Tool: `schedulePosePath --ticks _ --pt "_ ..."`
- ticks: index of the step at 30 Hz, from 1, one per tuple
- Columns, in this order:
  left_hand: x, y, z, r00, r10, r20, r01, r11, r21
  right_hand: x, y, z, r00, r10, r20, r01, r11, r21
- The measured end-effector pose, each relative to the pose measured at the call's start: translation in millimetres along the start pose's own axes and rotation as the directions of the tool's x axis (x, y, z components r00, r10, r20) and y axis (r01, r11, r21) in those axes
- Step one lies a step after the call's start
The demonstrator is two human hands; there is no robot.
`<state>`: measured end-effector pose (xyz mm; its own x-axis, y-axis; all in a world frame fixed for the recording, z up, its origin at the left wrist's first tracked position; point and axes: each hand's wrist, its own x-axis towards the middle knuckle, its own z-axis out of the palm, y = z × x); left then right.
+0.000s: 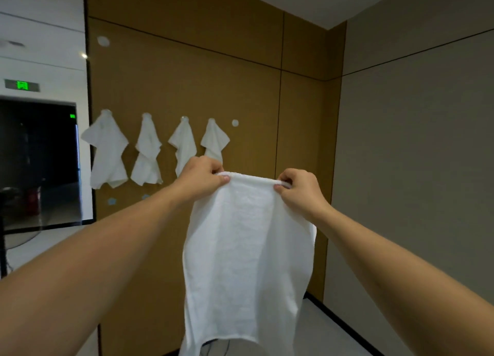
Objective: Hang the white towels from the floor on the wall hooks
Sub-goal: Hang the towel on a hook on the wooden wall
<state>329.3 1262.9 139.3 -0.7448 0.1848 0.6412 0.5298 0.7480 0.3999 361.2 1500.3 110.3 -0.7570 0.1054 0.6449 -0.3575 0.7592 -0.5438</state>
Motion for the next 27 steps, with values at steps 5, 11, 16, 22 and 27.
schedulePosePath --ticks 5,11,16,22,27 --pt "84 -50 31 0.999 0.031 0.013 -0.030 0.999 -0.037 93 31 49 1.000 -0.011 0.009 0.011 1.000 -0.021" --pt "171 -86 96 1.000 0.026 0.008 -0.025 0.996 -0.085 179 96 95 0.998 -0.060 -0.027 0.059 0.997 -0.044" --pt "238 -99 158 0.997 0.029 -0.066 -0.034 0.997 -0.071 258 163 120 0.988 -0.136 -0.079 0.132 0.990 -0.058" --pt "330 -98 227 0.985 0.013 -0.174 -0.019 0.999 -0.031 364 238 134 0.973 -0.228 -0.034 0.227 0.973 -0.038" --pt "408 -94 265 0.970 0.014 -0.244 -0.009 1.000 0.025 449 283 131 0.938 -0.345 -0.005 0.338 0.922 -0.190"
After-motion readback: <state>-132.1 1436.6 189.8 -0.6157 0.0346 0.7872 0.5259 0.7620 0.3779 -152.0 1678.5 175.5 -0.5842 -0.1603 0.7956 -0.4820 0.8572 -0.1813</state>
